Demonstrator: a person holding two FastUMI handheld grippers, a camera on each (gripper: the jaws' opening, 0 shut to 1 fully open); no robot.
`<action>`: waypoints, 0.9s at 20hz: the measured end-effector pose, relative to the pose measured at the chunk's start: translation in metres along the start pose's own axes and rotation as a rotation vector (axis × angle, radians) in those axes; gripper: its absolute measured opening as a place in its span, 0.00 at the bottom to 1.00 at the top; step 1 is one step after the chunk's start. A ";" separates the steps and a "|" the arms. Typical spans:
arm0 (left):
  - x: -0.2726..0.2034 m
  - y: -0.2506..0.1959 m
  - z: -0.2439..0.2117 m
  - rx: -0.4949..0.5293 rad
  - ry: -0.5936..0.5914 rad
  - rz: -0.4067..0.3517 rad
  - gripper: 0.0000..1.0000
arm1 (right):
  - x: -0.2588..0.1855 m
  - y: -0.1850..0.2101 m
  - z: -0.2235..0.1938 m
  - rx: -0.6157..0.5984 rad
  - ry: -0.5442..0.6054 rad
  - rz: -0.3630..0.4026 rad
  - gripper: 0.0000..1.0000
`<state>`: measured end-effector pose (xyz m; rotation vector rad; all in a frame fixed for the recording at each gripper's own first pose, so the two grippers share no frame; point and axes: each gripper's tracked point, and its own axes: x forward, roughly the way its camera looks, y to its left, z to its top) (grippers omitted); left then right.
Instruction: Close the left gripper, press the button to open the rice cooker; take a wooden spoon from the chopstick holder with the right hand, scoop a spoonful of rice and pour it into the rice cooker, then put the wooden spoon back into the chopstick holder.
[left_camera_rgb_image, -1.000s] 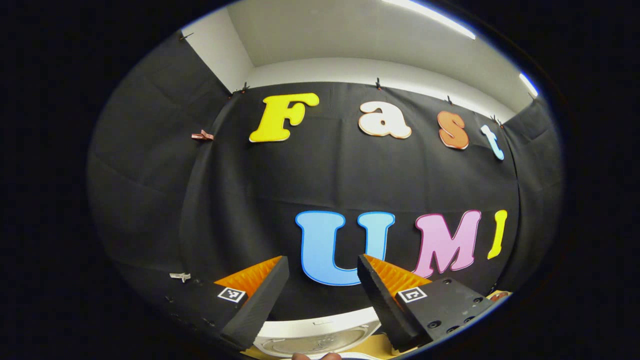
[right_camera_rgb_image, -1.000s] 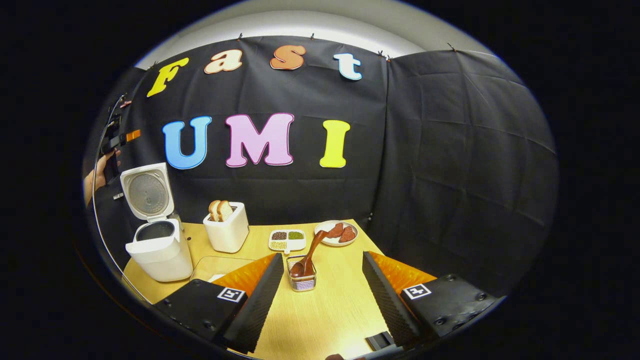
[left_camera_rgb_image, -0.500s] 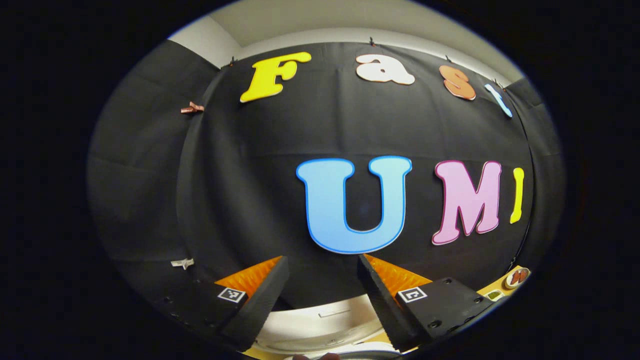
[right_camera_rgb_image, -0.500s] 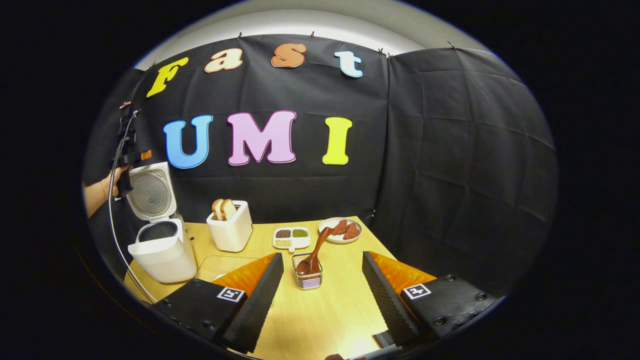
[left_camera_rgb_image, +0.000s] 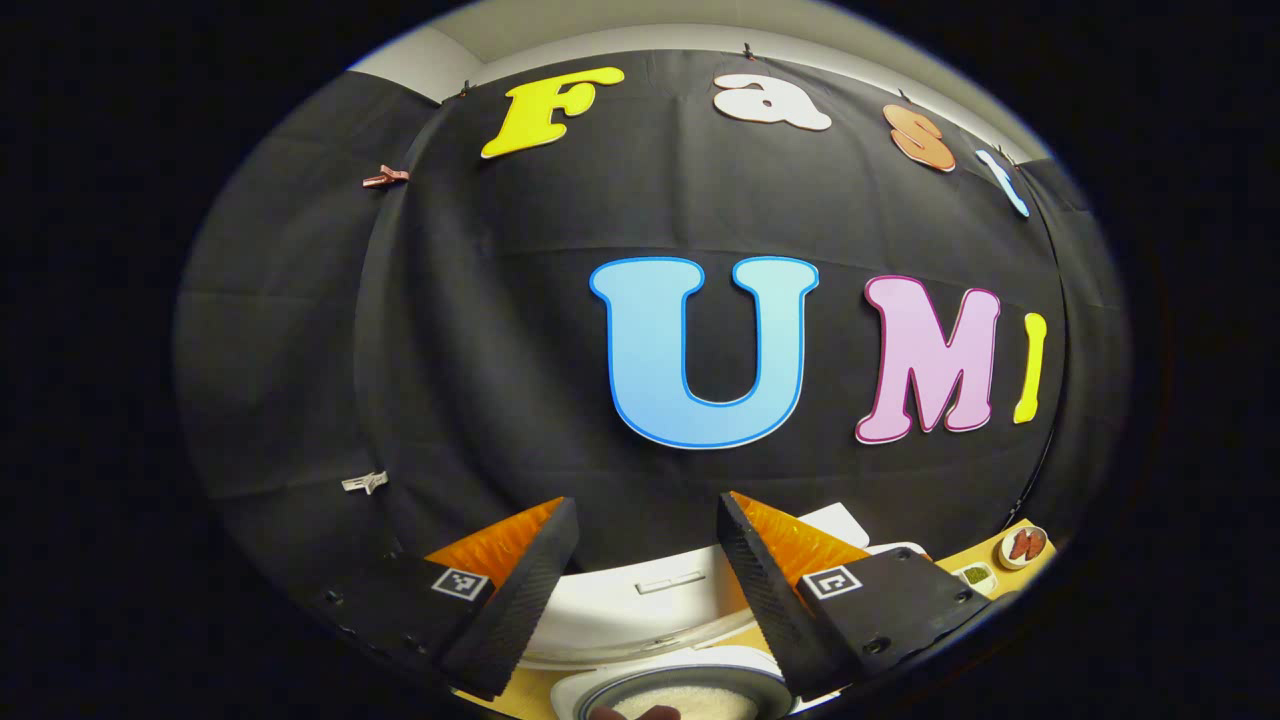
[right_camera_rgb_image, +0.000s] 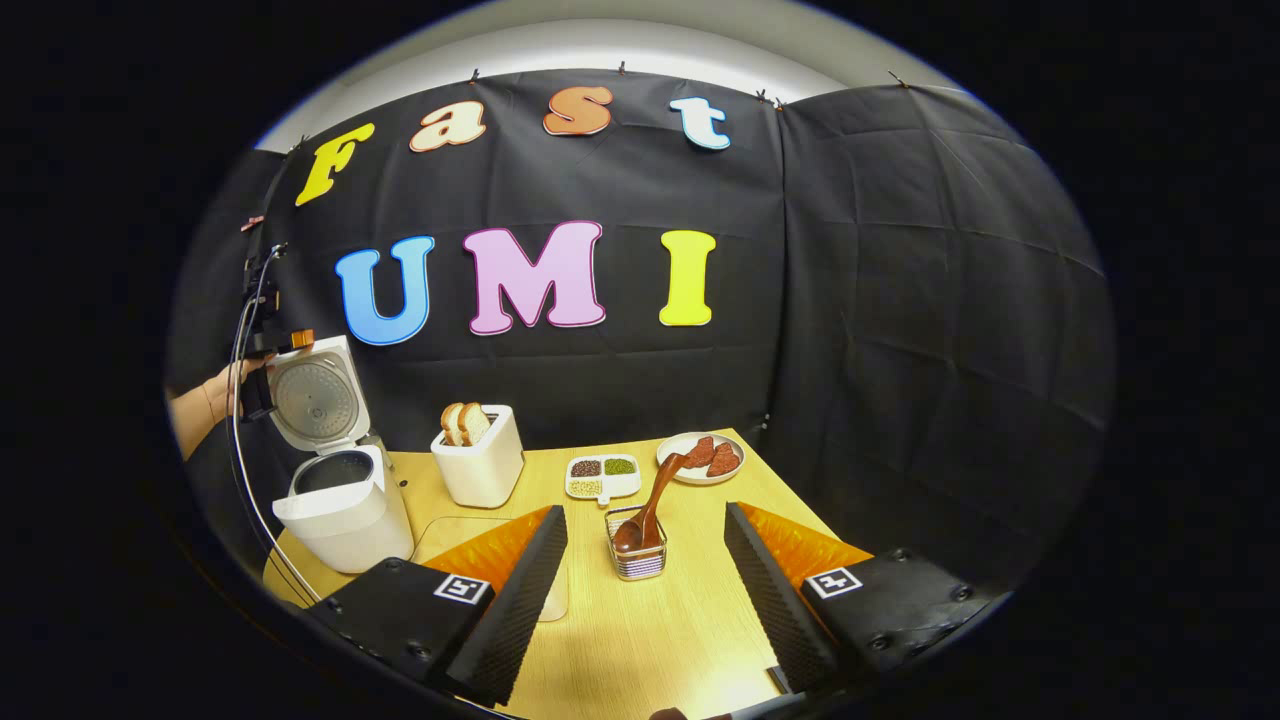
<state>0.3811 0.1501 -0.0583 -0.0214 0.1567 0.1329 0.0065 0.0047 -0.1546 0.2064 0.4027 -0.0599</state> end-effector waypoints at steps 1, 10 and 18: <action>-0.008 -0.004 -0.004 -0.006 0.012 -0.003 0.98 | -0.002 -0.002 -0.001 0.001 0.001 0.004 0.98; -0.077 -0.038 -0.060 -0.081 0.187 0.020 0.99 | -0.017 -0.021 -0.014 0.015 0.025 0.026 0.98; -0.112 -0.054 -0.149 -0.081 0.324 0.061 0.95 | -0.021 -0.028 -0.011 -0.015 0.020 0.053 0.99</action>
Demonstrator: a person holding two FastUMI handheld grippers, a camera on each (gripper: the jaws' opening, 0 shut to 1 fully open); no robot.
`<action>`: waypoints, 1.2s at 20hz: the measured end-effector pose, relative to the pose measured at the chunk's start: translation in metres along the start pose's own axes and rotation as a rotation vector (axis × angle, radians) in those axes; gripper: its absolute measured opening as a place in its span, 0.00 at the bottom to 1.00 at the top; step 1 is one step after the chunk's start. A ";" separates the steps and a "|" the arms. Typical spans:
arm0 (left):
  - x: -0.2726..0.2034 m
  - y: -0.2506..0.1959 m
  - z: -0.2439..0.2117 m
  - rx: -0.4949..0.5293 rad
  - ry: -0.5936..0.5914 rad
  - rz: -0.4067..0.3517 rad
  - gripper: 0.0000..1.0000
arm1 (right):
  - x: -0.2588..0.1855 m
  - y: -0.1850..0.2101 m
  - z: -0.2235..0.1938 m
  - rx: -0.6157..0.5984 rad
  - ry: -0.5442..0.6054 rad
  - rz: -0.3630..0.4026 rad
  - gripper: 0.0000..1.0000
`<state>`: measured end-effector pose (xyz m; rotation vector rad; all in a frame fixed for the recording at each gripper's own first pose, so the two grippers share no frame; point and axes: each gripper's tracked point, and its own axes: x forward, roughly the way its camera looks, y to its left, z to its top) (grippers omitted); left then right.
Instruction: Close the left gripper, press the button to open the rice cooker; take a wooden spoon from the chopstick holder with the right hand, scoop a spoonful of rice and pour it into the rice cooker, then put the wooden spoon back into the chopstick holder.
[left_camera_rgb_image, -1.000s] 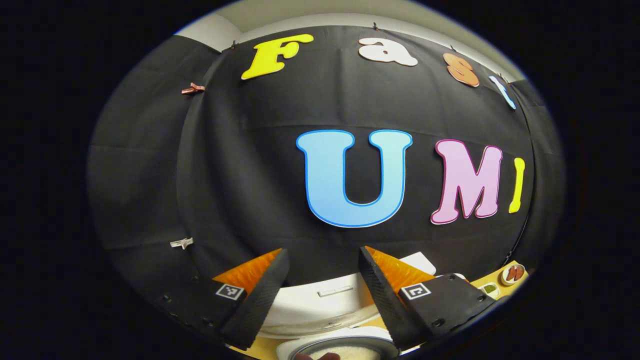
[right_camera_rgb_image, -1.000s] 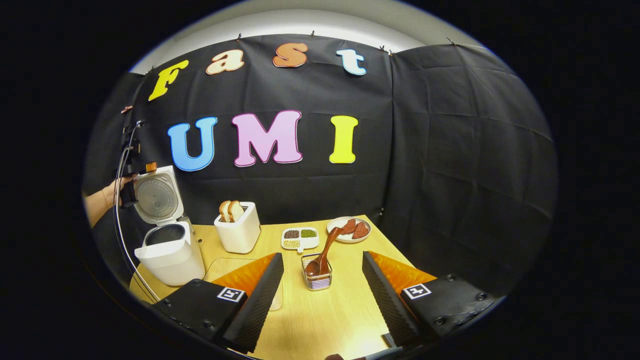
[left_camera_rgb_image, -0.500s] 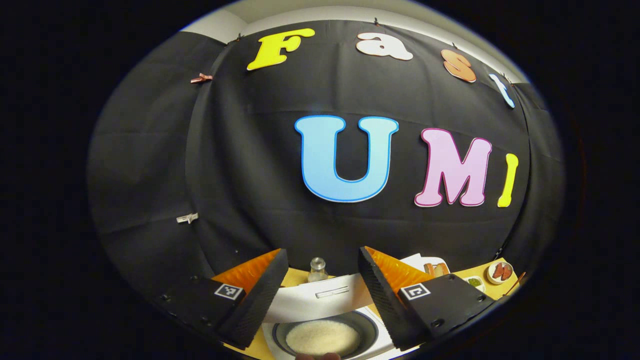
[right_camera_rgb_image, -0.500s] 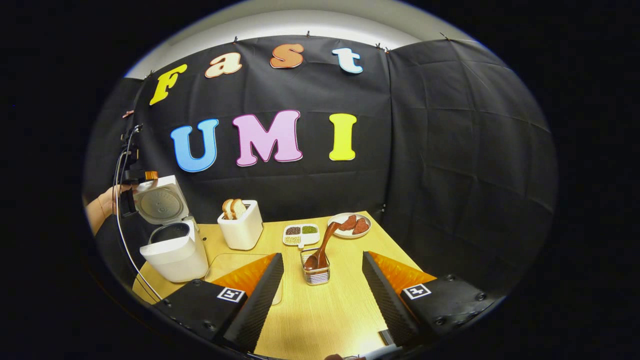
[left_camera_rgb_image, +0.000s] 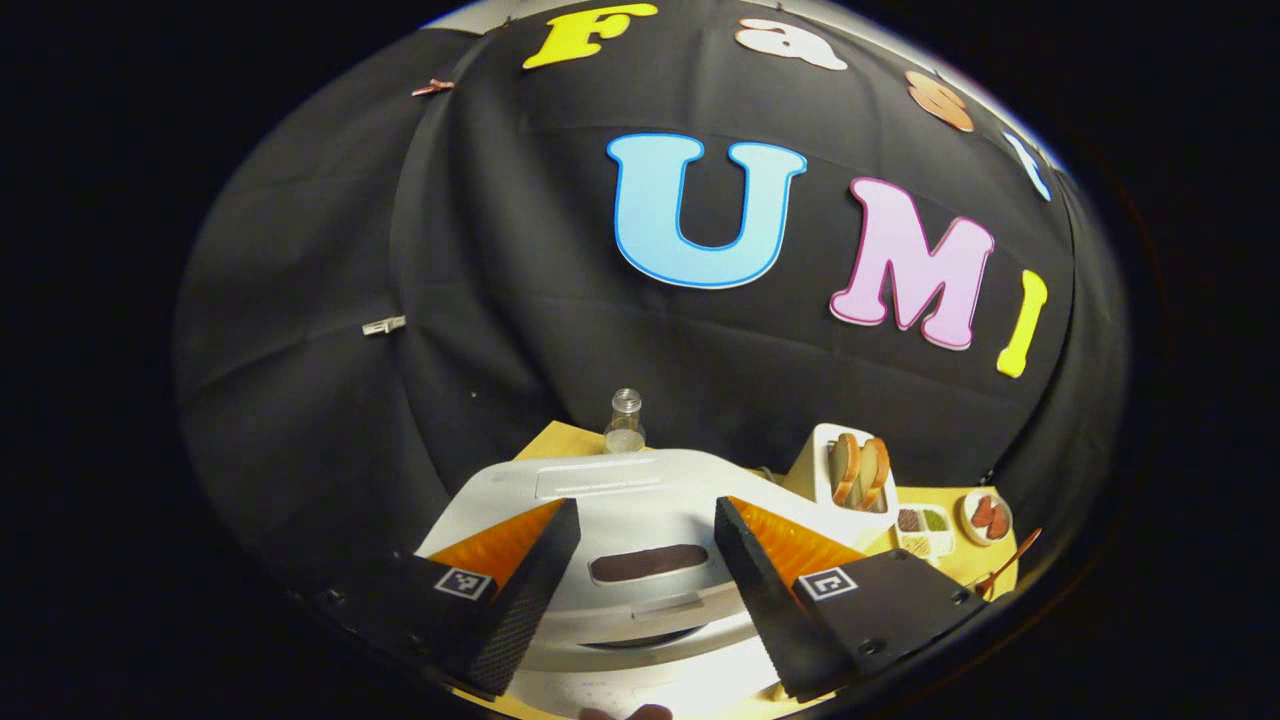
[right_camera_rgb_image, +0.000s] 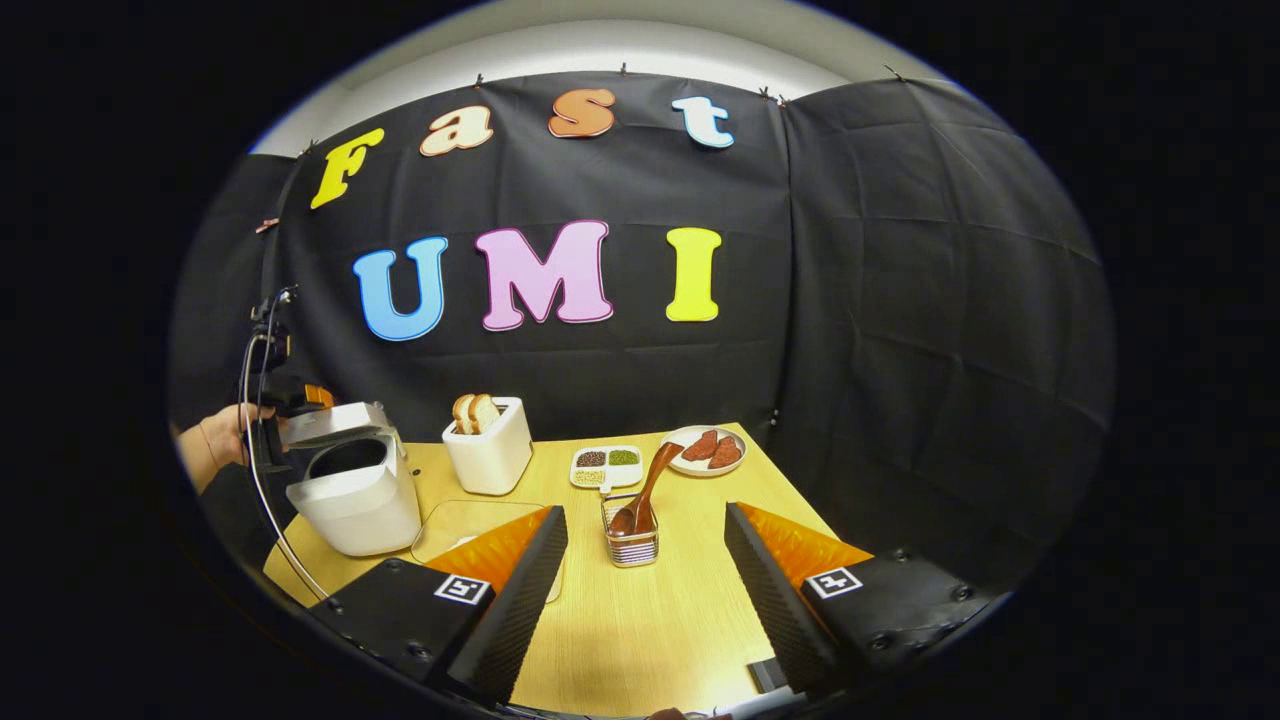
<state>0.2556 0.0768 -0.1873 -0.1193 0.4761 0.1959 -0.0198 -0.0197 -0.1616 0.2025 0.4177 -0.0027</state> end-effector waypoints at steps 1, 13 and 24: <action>-0.001 -0.001 -0.007 0.008 0.000 0.018 0.96 | -0.001 -0.001 -0.001 0.002 0.004 0.000 0.99; -0.010 0.000 -0.088 0.032 0.078 0.072 0.98 | 0.010 0.005 -0.003 -0.019 0.005 0.038 0.99; -0.016 0.001 -0.099 0.005 0.042 0.025 0.99 | 0.058 0.040 0.009 -0.058 0.019 0.146 0.99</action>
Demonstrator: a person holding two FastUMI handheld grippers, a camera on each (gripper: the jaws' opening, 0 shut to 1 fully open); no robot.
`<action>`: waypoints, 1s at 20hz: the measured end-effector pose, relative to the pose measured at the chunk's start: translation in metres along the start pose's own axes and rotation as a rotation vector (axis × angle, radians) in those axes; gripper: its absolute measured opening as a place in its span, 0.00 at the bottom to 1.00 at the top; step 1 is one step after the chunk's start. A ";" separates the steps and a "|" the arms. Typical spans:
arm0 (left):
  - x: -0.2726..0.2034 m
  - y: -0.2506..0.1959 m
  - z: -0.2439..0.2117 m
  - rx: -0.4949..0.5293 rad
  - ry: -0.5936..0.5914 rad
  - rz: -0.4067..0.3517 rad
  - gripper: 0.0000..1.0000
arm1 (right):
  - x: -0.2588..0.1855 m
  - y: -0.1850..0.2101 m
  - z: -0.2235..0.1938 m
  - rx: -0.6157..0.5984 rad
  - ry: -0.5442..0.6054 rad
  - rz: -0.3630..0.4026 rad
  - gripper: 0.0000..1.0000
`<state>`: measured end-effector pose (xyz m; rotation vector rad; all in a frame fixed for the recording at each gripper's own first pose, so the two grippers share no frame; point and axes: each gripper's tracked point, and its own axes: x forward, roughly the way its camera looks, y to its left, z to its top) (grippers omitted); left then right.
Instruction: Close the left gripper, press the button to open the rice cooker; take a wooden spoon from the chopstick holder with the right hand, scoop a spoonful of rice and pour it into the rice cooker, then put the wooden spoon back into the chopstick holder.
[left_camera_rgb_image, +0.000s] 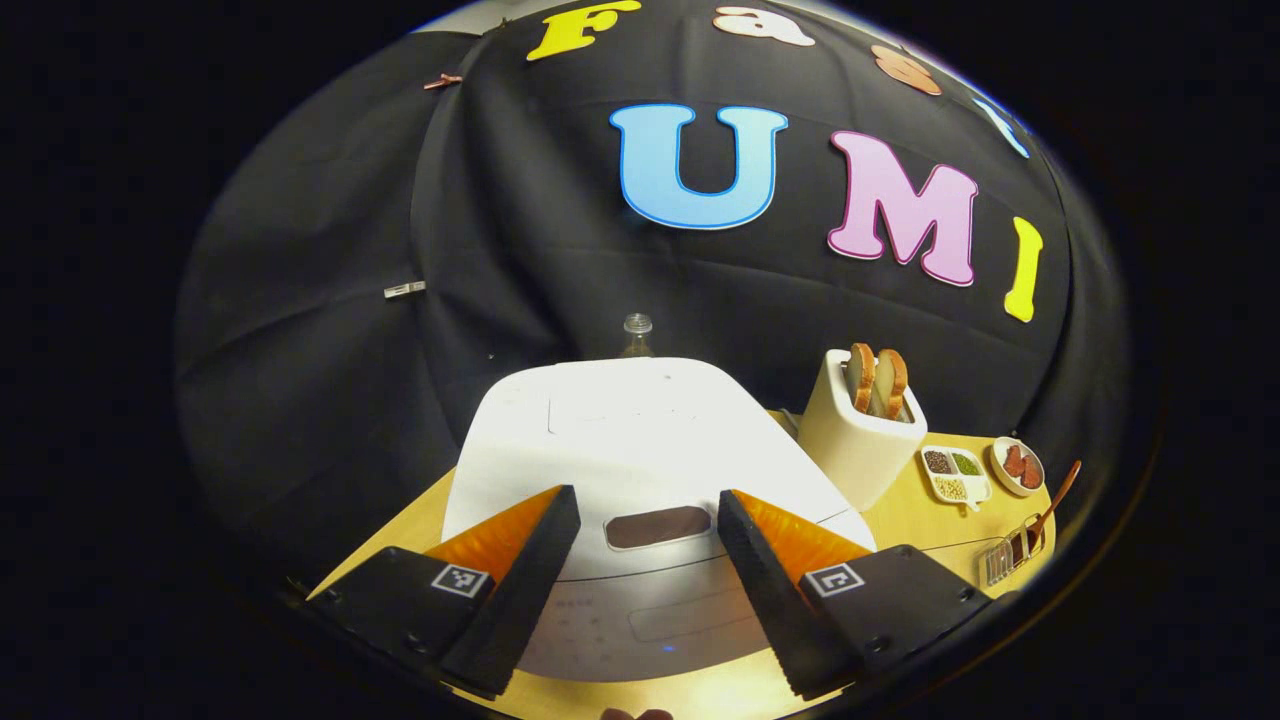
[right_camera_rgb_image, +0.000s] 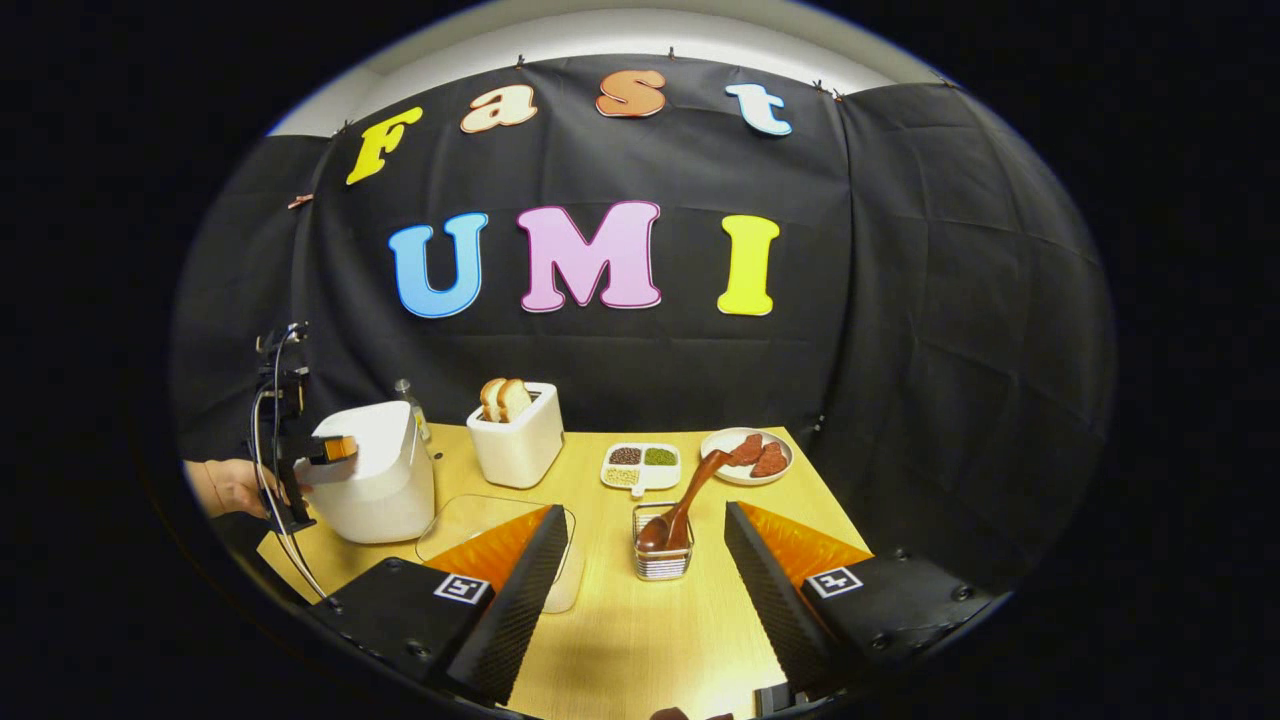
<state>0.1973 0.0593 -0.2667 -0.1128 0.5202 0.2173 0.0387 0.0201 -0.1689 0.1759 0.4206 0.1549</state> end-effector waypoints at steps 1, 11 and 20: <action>-0.001 0.001 0.001 0.027 -0.003 0.007 1.00 | 0.002 0.001 0.005 -0.003 -0.008 0.006 0.99; -0.081 0.016 0.050 -0.021 -0.244 0.087 0.96 | -0.001 -0.015 0.042 0.014 -0.095 0.088 0.98; -0.208 -0.027 0.099 -0.007 -0.450 -0.029 0.96 | -0.003 -0.028 0.057 -0.017 -0.151 0.109 0.98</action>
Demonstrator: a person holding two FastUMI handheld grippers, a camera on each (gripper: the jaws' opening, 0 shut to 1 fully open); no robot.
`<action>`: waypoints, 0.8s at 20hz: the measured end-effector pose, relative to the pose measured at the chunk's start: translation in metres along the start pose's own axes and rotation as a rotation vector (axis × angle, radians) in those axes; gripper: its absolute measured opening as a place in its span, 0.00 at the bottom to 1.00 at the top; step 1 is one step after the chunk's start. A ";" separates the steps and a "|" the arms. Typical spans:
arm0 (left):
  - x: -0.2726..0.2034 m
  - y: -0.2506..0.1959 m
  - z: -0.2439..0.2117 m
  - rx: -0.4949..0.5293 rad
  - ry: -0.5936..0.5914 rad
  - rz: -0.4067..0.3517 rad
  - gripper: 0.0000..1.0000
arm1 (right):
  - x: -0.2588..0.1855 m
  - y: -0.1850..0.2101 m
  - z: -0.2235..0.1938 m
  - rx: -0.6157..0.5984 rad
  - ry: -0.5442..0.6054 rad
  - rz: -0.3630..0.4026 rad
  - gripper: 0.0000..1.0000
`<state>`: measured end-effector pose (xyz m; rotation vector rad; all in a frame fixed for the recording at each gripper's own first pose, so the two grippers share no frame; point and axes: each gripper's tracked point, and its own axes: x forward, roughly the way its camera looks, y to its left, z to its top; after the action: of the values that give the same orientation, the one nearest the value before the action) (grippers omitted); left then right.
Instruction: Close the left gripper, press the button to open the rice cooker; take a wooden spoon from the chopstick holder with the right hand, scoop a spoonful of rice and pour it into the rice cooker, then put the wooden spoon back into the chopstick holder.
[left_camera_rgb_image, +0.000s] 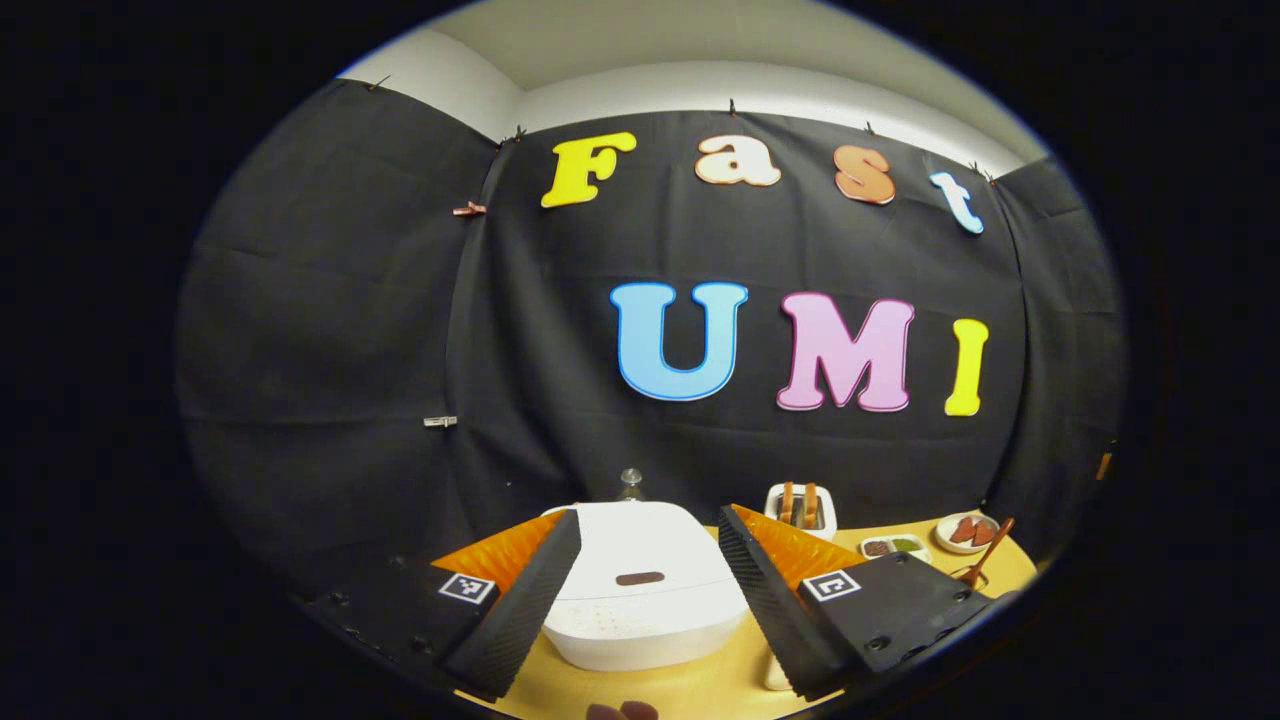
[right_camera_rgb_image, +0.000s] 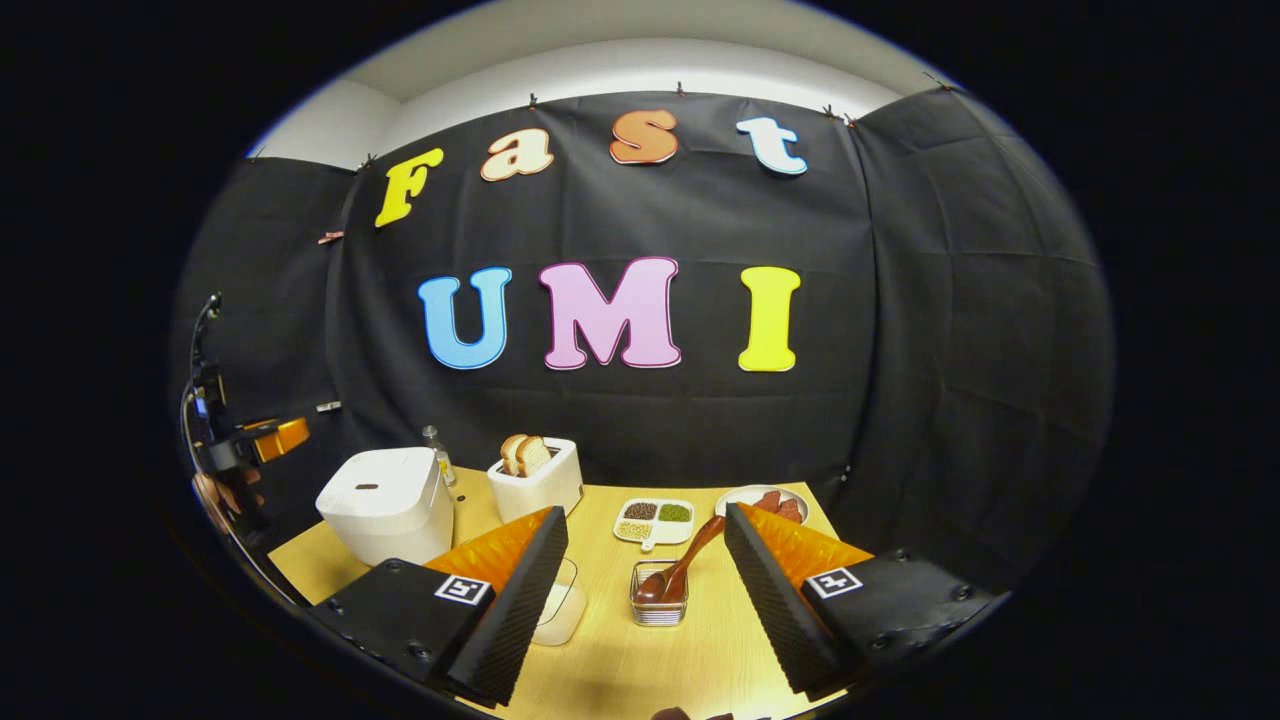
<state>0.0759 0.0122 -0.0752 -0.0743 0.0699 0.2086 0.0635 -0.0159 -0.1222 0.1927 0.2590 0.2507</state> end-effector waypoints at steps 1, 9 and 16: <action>-0.011 -0.004 0.007 -0.006 -0.011 -0.008 0.96 | 0.000 0.001 0.003 -0.004 -0.005 0.007 0.98; -0.081 -0.027 0.045 -0.013 -0.086 -0.070 0.97 | 0.005 0.006 0.026 -0.027 -0.068 0.027 0.98; -0.114 -0.035 0.056 -0.007 -0.104 -0.086 0.97 | 0.006 0.002 0.053 -0.041 -0.141 0.011 0.98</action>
<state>-0.0244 -0.0404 -0.0080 -0.0735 -0.0381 0.1265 0.0835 -0.0210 -0.0730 0.1705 0.1133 0.2523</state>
